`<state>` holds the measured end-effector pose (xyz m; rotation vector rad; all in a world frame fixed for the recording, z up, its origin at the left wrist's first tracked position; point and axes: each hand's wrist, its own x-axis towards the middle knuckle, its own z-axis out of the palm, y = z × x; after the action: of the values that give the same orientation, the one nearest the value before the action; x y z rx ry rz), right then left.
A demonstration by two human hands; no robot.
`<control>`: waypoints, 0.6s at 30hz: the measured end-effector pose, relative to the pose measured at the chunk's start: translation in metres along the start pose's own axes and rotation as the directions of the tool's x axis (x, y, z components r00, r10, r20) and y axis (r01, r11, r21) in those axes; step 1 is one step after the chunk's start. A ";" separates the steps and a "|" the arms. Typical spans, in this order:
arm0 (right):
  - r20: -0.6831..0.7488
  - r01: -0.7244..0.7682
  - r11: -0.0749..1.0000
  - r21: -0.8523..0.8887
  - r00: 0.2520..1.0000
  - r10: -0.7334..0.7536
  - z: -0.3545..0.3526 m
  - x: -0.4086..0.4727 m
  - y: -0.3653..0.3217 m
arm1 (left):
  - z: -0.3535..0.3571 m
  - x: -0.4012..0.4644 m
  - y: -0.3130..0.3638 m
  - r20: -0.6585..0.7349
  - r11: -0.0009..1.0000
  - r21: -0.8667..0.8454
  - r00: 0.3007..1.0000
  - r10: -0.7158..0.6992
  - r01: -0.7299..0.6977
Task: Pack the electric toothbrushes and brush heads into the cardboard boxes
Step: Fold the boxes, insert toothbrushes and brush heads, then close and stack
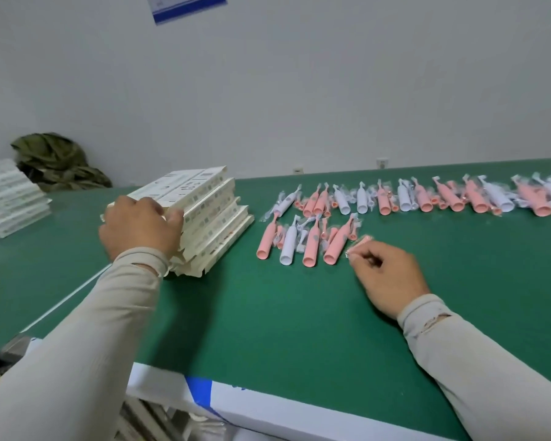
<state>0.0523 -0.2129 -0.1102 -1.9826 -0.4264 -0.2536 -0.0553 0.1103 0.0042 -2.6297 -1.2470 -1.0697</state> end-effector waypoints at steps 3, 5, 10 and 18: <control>-0.012 -0.008 1.000 -0.004 1.000 0.008 -0.001 -0.001 0.001 | 0.001 0.000 0.005 0.048 0.990 -0.127 0.998 -0.050 0.056; -0.021 -0.016 1.000 0.006 1.000 0.016 -0.002 -0.001 0.001 | 0.000 -0.003 0.006 0.017 0.966 -0.251 0.998 -0.052 0.055; -0.085 0.045 0.990 0.136 0.996 -0.034 -0.003 -0.002 -0.014 | -0.015 -0.034 0.035 -0.258 0.797 -0.567 0.964 0.069 -0.209; 0.340 -0.363 0.553 0.750 0.929 0.149 -0.008 0.016 -0.056 | 0.010 -0.151 0.137 -0.168 0.522 -0.739 0.867 0.469 -0.426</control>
<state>0.0439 -0.1956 -0.0545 -1.1203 -0.3063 0.3459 -0.0205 -0.0800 -0.0609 -3.2585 0.0382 -1.6700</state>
